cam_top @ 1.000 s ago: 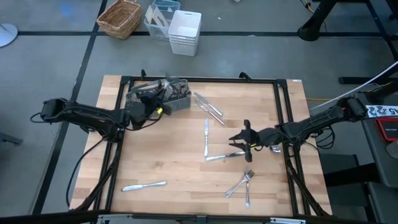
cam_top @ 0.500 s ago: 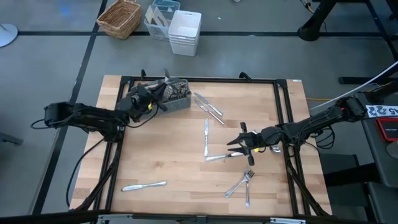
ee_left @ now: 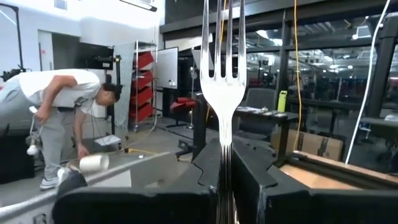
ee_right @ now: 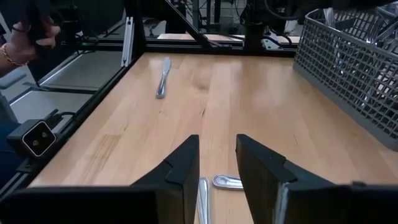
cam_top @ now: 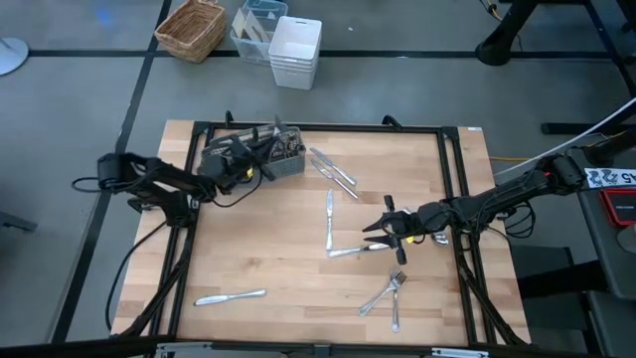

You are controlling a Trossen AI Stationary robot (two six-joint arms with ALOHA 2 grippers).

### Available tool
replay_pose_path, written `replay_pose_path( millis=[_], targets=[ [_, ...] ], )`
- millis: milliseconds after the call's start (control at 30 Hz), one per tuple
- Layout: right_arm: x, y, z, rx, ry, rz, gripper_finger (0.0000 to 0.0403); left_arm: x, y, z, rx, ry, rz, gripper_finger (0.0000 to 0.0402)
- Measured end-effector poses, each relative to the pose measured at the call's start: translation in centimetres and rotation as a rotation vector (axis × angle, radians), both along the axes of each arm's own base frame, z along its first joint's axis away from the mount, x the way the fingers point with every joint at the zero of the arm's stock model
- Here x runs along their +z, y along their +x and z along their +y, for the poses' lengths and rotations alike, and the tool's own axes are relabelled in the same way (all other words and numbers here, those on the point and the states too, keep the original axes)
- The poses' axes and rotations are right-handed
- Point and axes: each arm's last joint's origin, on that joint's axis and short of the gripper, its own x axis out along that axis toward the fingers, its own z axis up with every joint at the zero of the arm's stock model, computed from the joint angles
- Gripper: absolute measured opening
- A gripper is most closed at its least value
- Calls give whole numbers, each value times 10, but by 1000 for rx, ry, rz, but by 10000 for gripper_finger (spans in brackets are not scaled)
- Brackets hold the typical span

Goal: Sort silverware
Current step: Put the silver fork into the silverware rack

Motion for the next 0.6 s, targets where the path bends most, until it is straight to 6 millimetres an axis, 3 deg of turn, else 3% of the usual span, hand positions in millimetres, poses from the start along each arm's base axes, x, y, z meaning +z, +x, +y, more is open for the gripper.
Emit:
replay_pose_path(
  millis=[267,600],
  targets=[
    [0,0,0,0,-1,2,108,-12,4,2,19,8,90,11],
    [-1,0,0,0,-3,8,108,-11,3,3,33,24,92,13]
  ],
)
